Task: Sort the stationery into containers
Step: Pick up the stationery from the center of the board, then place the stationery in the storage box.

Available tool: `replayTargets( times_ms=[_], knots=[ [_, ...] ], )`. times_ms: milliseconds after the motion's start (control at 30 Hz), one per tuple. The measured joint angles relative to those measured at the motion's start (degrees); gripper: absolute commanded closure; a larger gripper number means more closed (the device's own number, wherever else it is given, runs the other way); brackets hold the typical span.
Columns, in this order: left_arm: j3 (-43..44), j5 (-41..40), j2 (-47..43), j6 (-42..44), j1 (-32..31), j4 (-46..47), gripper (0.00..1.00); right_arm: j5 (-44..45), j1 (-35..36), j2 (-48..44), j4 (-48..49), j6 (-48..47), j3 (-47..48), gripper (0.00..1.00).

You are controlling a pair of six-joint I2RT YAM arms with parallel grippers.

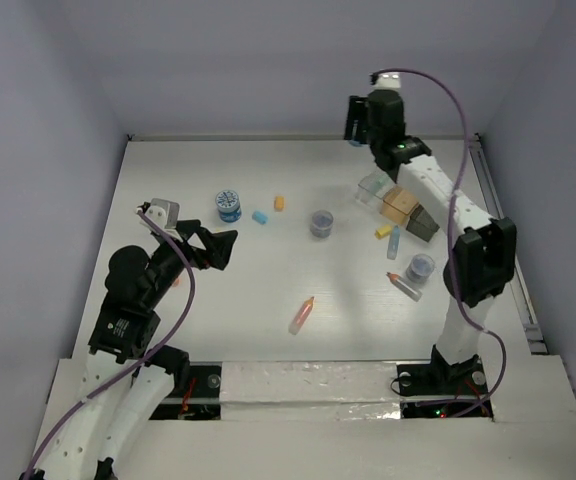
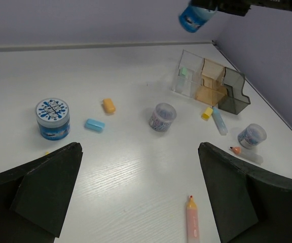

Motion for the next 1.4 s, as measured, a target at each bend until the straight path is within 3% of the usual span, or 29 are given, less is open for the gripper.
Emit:
replayTargets(
  times_ms=[267,1167,1400],
  knots=[
    [0.0,0.0,-0.1,0.0,-0.3,0.0,0.01,0.3,-12.5,-2.4,-1.0,1.0,-6.7,0.70],
    [0.0,0.0,-0.1,0.0,-0.3,0.0,0.01,-3.3,-12.6,4.0,-1.4,0.8,-7.2,0.71],
    [0.0,0.0,-0.1,0.0,-0.5,0.0,0.01,-0.7,-13.6,-1.4,0.2,1.5,-15.5,0.71]
  ],
)
